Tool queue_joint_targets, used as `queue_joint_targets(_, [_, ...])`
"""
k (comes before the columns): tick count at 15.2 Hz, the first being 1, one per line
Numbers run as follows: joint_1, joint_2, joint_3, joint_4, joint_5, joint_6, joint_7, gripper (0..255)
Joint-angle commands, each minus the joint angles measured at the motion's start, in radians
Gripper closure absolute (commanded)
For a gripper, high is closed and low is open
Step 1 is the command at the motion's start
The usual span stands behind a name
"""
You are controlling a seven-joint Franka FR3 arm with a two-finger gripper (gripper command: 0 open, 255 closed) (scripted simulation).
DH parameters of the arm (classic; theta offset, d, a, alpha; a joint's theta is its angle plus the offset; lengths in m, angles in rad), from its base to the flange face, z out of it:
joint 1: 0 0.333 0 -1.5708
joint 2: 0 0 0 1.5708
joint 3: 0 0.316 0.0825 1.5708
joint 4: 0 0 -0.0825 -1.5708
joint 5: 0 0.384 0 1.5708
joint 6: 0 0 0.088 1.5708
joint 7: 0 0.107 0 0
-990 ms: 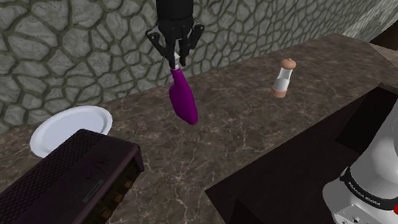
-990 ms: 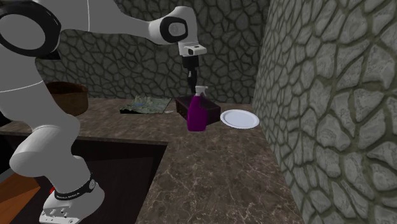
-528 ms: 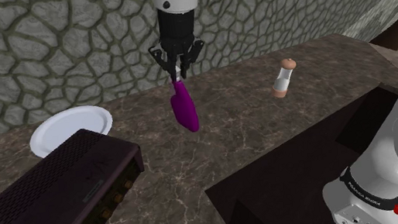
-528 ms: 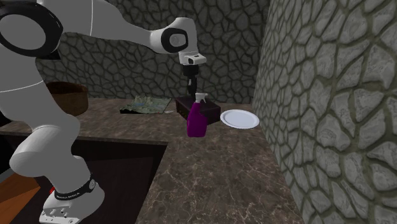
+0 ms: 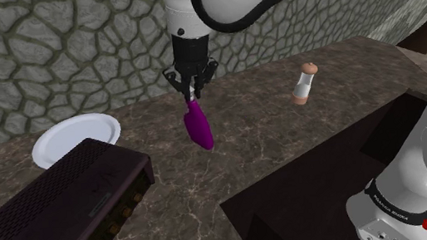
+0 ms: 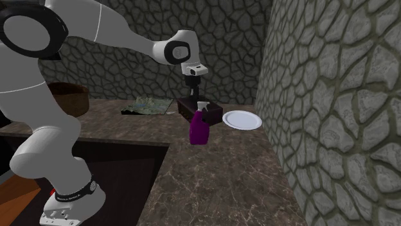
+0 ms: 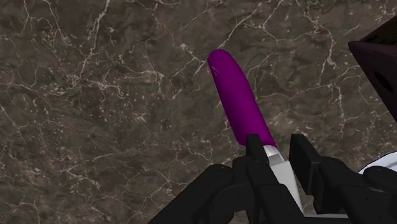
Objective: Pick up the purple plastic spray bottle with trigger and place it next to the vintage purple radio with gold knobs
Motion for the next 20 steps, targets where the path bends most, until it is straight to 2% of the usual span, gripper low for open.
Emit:
queue_joint_targets(1, [-0.001, 0.009, 0.000, -0.017, -0.005, 0.026, 0.003, 255])
queue_joint_targets(6, [0.000, 0.030, 0.000, -0.060, -0.016, 0.087, 0.015, 255])
queue_joint_targets(13, [0.000, 0.030, 0.000, -0.060, -0.016, 0.087, 0.015, 255])
queue_joint_targets(14, [0.000, 0.030, 0.000, -0.060, -0.016, 0.087, 0.015, 0])
queue_joint_targets(19, [0.000, 0.030, 0.000, -0.060, -0.016, 0.087, 0.015, 0])
queue_joint_targets(20, [0.000, 0.016, 0.001, -0.041, -0.009, 0.056, 0.010, 0])
